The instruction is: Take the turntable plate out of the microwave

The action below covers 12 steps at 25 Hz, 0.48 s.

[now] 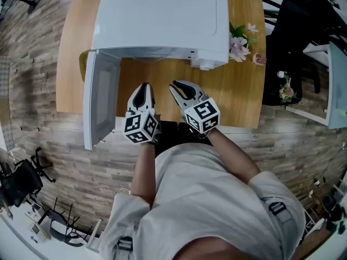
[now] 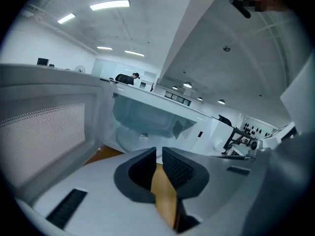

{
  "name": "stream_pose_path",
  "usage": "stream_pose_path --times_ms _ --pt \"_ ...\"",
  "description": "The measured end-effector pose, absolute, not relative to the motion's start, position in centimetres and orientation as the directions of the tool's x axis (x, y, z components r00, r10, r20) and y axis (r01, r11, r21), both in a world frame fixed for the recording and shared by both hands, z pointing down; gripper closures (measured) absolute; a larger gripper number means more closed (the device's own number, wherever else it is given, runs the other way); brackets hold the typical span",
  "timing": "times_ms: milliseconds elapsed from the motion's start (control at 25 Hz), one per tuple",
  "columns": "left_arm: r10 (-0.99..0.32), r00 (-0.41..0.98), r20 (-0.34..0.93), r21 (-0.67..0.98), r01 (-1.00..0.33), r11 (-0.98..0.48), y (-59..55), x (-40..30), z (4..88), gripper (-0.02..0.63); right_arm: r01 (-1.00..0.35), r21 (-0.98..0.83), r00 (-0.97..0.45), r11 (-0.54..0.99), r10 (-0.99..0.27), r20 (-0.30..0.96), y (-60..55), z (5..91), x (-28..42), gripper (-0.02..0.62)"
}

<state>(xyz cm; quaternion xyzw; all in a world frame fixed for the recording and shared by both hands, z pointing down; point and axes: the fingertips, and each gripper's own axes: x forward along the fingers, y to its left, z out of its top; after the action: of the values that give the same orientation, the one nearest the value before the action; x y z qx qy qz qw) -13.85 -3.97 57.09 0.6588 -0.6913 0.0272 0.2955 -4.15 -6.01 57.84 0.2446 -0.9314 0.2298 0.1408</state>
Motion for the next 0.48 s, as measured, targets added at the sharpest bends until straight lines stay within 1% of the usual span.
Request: stream_pose_path --times_ms 160,480 --pt "-0.877 0.082 0.474 0.395 -0.909 0.129 -5.9 -16.6 60.2 0.555 -0.557 -0.313 -0.807 0.769 -0.411 0.424 -7.1 60.7 -6.6 0.528" --pt "-0.837 0.207 0.507 0.462 -0.885 0.061 -9.0 -19.2 65.0 0.554 -0.681 -0.421 -0.727 0.599 -0.483 0.489 -10.6 65.3 -10.0 0.518"
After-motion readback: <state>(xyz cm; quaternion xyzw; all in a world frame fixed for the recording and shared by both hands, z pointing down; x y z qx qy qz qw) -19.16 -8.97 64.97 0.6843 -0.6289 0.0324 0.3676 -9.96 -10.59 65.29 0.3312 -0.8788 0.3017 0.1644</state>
